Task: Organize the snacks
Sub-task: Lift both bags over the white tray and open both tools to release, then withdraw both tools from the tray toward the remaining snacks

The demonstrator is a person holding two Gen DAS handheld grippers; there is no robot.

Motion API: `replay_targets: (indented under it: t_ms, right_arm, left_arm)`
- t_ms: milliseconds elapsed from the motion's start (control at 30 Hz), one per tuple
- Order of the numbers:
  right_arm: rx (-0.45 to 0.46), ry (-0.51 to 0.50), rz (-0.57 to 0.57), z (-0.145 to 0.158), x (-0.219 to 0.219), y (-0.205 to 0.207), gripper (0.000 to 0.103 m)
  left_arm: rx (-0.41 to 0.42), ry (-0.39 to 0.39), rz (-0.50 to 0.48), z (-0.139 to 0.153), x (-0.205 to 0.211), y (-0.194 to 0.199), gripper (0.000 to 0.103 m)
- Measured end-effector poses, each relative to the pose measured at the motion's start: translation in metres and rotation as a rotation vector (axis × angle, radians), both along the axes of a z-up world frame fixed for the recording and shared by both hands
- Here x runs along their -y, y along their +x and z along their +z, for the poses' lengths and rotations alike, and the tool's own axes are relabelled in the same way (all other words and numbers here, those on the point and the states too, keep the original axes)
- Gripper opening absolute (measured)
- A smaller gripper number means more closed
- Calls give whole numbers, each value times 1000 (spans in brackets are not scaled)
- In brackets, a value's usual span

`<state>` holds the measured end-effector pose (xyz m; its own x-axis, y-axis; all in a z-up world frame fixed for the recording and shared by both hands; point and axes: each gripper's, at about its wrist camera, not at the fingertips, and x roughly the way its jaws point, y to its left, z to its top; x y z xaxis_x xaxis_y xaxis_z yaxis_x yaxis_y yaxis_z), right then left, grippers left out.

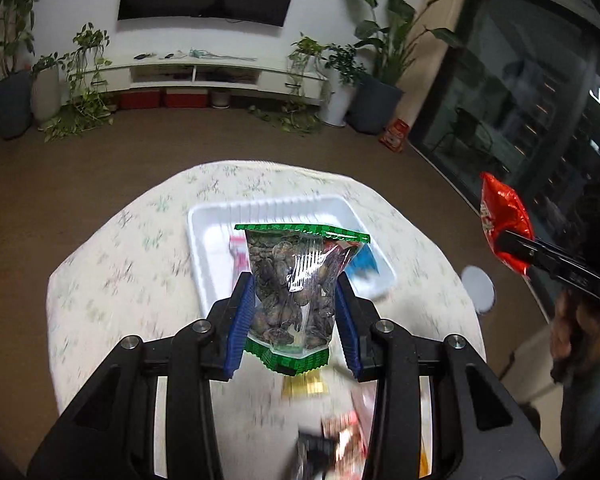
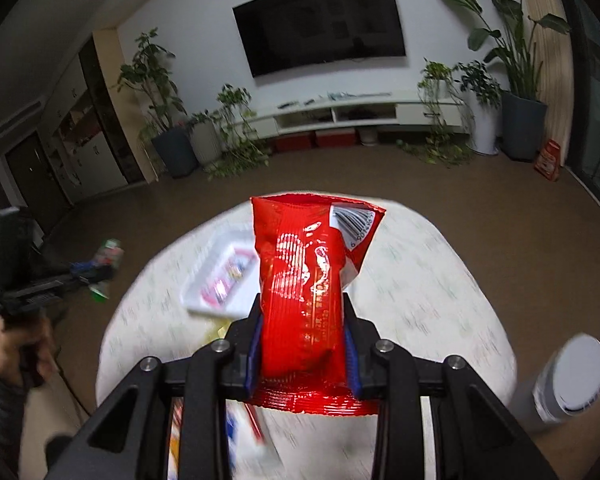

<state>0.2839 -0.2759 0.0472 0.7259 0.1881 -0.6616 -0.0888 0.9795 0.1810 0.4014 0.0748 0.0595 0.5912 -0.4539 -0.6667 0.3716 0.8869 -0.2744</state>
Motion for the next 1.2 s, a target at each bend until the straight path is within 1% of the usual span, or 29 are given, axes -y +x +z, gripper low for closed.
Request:
replay_targets:
  t_ms: [100, 200, 267, 367, 433, 500, 600, 633, 767, 900, 967, 1033, 1100, 1167, 1200]
  right_arm:
    - [-3, 3, 19, 1, -24, 48, 35]
    - [-55, -13, 53, -15, -50, 94, 35]
    - [-101, -28, 72, -35, -66, 120, 35]
    - [-150, -65, 80, -64, -82, 149, 35]
    - [-206, -83, 75, -92, -91, 171, 35]
    - [-237, -88, 69, -111, -92, 180, 35]
    - [-274, -109, 73, -135, -98, 191, 35]
    - [-280, -117, 75, -140, -100, 193, 35]
    - [-307, -139, 68, -158, -97, 200, 35]
    - [-340, -148, 69, -171, -99, 204, 36]
    - [-337, -160, 68, -172, -102, 202, 36]
    - [-335, -162, 65, -174, -102, 201, 37]
    - [-333, -163, 60, -175, -103, 202, 37]
    - [-329, -162, 61, -175, -103, 200, 38]
    - [-327, -164, 61, -175, -103, 200, 38]
  left_arm:
    - [-23, 39, 15, -13, 18, 40, 36]
    - [-83, 38, 37, -36, 25, 76, 36]
    - [-111, 34, 55, -52, 24, 98, 37]
    - [-152, 51, 85, -77, 26, 124, 37]
    - [-167, 68, 88, -91, 29, 127, 37]
    - [-183, 86, 74, -108, 34, 132, 37]
    - [-186, 100, 71, -123, 42, 138, 37]
    - [-191, 97, 70, -133, 43, 135, 37]
    - [-209, 117, 61, -150, 54, 137, 38]
    - [-227, 134, 76, -162, 58, 146, 41]
    - [-224, 150, 90, -163, 60, 147, 46]
    - [-226, 158, 107, -163, 58, 145, 53]
    - [-233, 145, 110, -165, 57, 147, 55]
    - [-225, 148, 110, -165, 57, 147, 56]
    - [-221, 149, 113, -165, 58, 147, 58]
